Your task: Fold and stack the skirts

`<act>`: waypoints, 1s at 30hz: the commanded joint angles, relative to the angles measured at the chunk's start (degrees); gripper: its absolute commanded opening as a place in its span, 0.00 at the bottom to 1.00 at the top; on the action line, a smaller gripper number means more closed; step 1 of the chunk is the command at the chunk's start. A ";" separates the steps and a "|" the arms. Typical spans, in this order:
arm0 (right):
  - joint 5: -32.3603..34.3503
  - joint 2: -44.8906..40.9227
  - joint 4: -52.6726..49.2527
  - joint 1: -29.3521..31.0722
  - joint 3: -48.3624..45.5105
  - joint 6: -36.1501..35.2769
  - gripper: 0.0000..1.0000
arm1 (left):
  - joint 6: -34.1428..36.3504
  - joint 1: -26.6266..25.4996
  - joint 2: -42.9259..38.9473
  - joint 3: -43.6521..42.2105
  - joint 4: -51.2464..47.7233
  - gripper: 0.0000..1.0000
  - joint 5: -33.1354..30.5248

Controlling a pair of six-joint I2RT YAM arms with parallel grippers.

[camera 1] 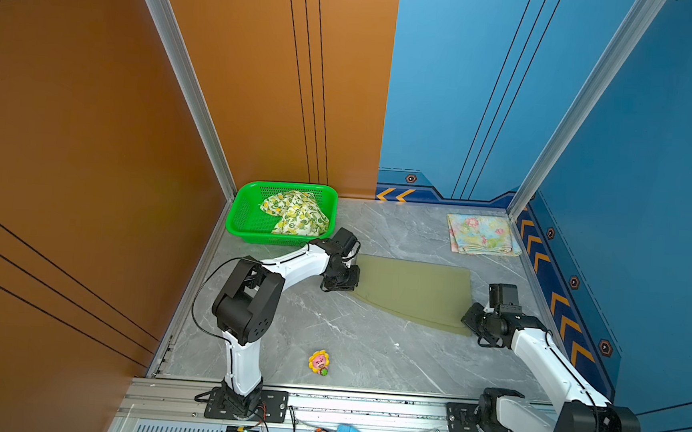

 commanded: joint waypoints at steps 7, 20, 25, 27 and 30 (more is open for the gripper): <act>2.87 3.23 3.17 0.42 -1.52 0.38 0.00 | -0.33 2.49 -1.46 -0.40 2.02 0.00 -0.44; 2.55 4.18 -1.84 -0.38 -0.35 -0.41 0.31 | -1.02 3.04 -1.75 -1.28 2.54 0.12 0.25; 2.86 0.55 -5.26 -0.40 2.82 -0.72 0.63 | -0.82 3.24 -3.40 -0.68 2.50 0.43 -0.41; 2.65 -0.18 -6.33 -0.47 5.01 -1.02 0.68 | -0.81 3.30 -3.50 0.42 2.12 0.53 -0.76; 1.80 0.42 -6.94 -0.72 8.03 -1.44 0.71 | -0.22 3.31 -2.50 3.04 1.07 0.57 -1.05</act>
